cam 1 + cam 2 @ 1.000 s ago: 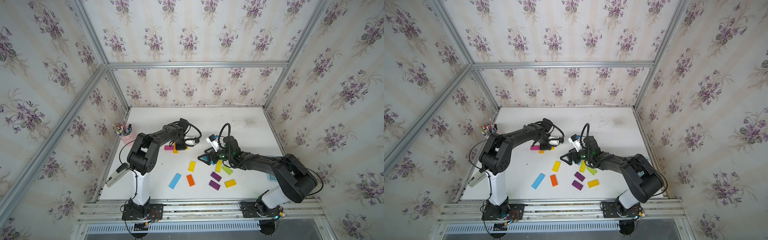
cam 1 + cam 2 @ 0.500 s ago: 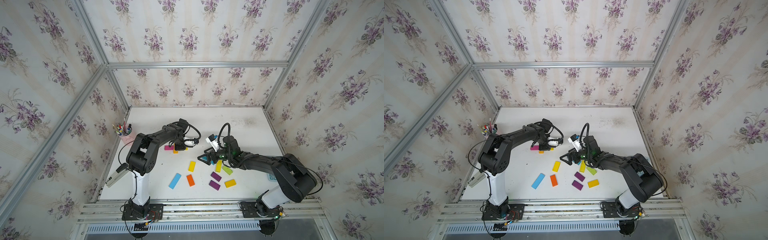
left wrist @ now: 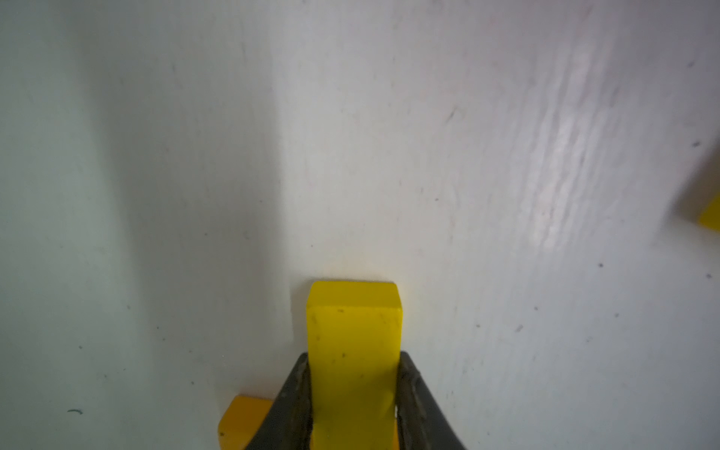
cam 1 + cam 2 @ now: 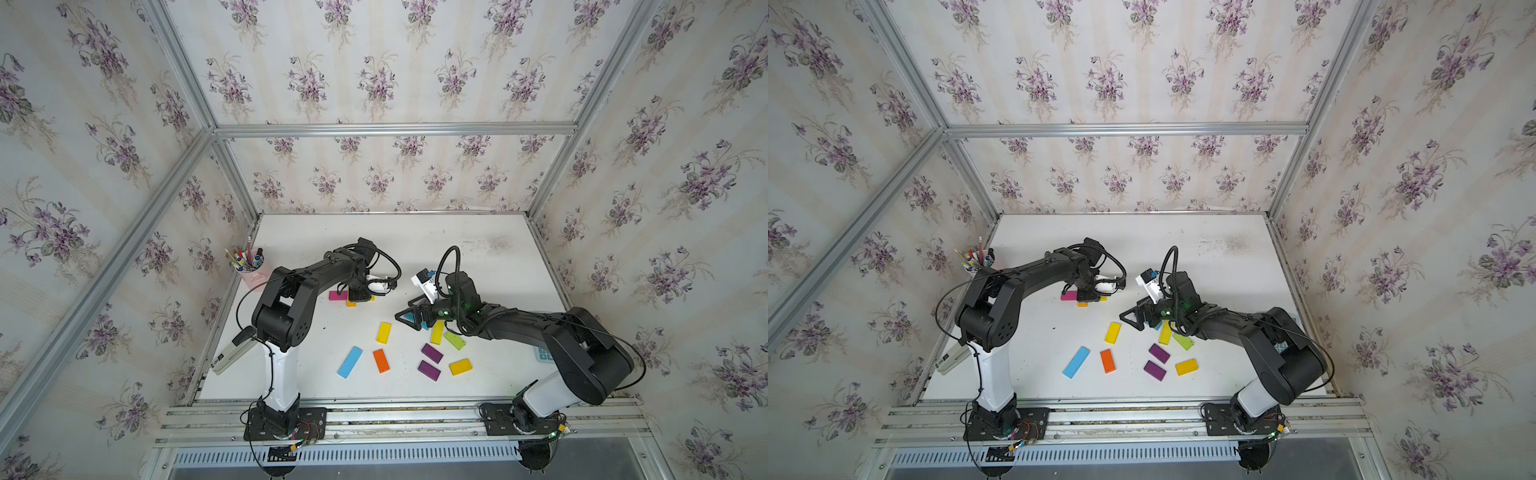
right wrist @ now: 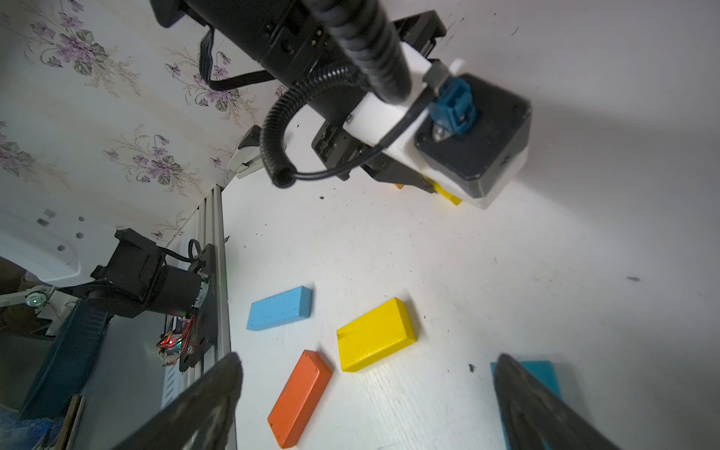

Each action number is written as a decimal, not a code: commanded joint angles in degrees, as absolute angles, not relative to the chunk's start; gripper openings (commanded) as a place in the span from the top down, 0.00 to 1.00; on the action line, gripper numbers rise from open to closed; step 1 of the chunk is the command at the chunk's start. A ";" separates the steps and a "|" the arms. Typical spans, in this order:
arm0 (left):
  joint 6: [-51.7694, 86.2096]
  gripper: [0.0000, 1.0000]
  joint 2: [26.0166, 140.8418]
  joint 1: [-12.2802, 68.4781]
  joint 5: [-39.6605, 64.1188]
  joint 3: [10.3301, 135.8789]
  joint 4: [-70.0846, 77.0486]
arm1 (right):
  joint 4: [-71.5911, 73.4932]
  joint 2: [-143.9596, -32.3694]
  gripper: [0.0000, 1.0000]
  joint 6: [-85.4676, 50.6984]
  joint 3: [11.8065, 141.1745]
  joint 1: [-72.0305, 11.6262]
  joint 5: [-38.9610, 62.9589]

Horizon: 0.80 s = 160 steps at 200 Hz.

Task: Assemble the letter t with building blocks
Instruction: Assemble the building block at the center of the board.

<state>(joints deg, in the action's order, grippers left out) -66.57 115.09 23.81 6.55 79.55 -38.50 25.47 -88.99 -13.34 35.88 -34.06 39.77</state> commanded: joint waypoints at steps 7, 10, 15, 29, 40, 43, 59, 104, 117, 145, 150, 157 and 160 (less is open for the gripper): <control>-67.41 0.61 115.78 23.75 5.63 79.46 -40.30 | 25.85 -89.37 0.00 -12.96 36.29 -34.03 40.61; -67.41 0.60 115.75 23.74 5.63 79.45 -40.26 | 25.84 -89.42 0.00 -12.99 36.30 -34.08 40.61; -67.37 0.58 115.80 23.77 5.63 79.45 -40.27 | 25.75 -89.44 0.00 -12.99 36.38 -34.04 40.69; -67.49 0.54 115.76 23.82 5.71 79.41 -40.26 | 25.75 -89.47 0.00 -13.00 36.39 -34.09 40.72; -67.44 0.52 115.75 23.82 5.71 79.37 -39.95 | 25.72 -89.53 0.00 -13.01 36.39 -34.10 40.78; -67.39 0.51 115.71 23.82 5.71 79.37 -39.84 | 25.69 -89.52 0.00 -13.00 36.45 -34.09 40.78; -67.34 0.50 115.82 23.90 6.04 79.54 -39.81 | 25.67 -89.59 0.00 -13.01 36.47 -34.09 40.83; -66.41 0.47 115.44 24.35 6.58 80.58 -39.73 | 25.58 -89.70 0.00 -12.92 36.50 -34.05 40.95; -66.05 0.46 114.91 24.35 7.00 80.86 -39.75 | 25.51 -89.73 0.00 -12.92 36.56 -34.10 41.06; -65.69 0.44 113.08 24.43 7.29 80.60 -39.29 | 25.40 -89.46 0.00 -12.87 36.57 -34.07 41.09; -65.73 0.41 112.75 24.43 7.37 80.60 -39.29 | 25.40 -89.43 0.00 -12.84 36.56 -34.05 41.05; -65.64 0.40 112.28 24.41 7.30 80.51 -39.29 | 25.32 -89.33 0.00 -12.80 36.56 -34.02 41.09; -65.65 0.40 112.05 24.43 7.23 80.51 -39.21 | 25.31 -89.31 0.00 -12.83 36.57 -34.06 41.05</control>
<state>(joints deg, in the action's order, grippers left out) -66.30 113.58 24.49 6.35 80.40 -38.92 25.41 -89.45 -13.32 36.21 -34.06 40.34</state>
